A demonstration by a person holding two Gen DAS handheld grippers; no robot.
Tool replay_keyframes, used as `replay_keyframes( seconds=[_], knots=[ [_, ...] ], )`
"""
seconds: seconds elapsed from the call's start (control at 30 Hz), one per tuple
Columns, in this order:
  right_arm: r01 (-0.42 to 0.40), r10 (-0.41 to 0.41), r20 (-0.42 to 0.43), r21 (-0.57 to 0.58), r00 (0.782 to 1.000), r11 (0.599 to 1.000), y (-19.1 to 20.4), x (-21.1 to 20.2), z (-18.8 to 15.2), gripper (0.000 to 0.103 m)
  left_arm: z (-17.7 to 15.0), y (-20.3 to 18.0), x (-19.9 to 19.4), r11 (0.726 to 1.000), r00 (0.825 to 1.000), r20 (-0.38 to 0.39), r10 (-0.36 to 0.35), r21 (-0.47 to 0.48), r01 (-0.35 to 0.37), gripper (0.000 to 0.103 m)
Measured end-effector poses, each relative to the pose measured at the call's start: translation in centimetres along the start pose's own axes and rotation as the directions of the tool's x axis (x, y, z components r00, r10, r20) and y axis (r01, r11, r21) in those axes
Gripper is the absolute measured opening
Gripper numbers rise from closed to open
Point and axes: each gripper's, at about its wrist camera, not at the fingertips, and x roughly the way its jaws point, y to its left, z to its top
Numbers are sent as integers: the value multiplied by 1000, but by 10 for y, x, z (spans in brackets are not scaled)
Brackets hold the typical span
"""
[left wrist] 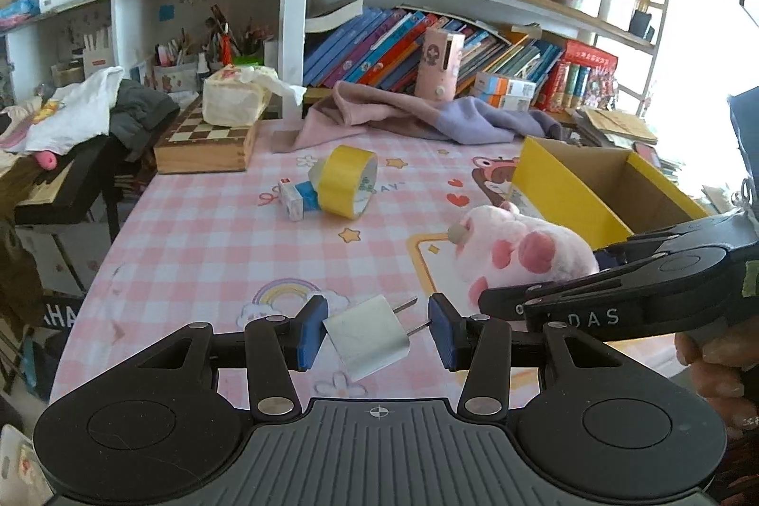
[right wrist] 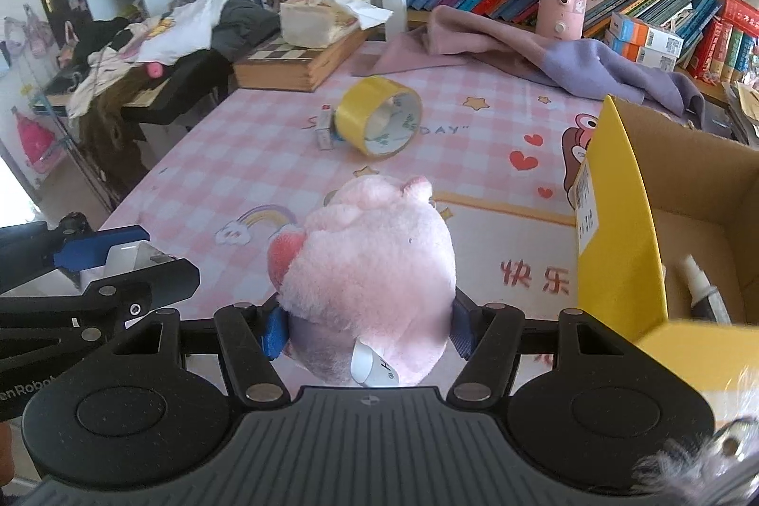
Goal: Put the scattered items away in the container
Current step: 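Lift the pig and plug adapter and carry them toward the yellow box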
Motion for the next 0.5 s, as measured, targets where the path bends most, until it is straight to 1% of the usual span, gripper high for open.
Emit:
replay_keyframes(
  seconds=[0.27, 0.5],
  knots=[
    [5, -6, 16, 21, 1000, 1000, 8, -38, -39, 61, -22, -16, -28, 999, 999, 3, -41, 14, 41, 45],
    [54, -56, 16, 86, 998, 995, -1, -66, -66, 61, -29, -40, -34, 990, 992, -16, -122, 64, 123, 45]
  ],
)
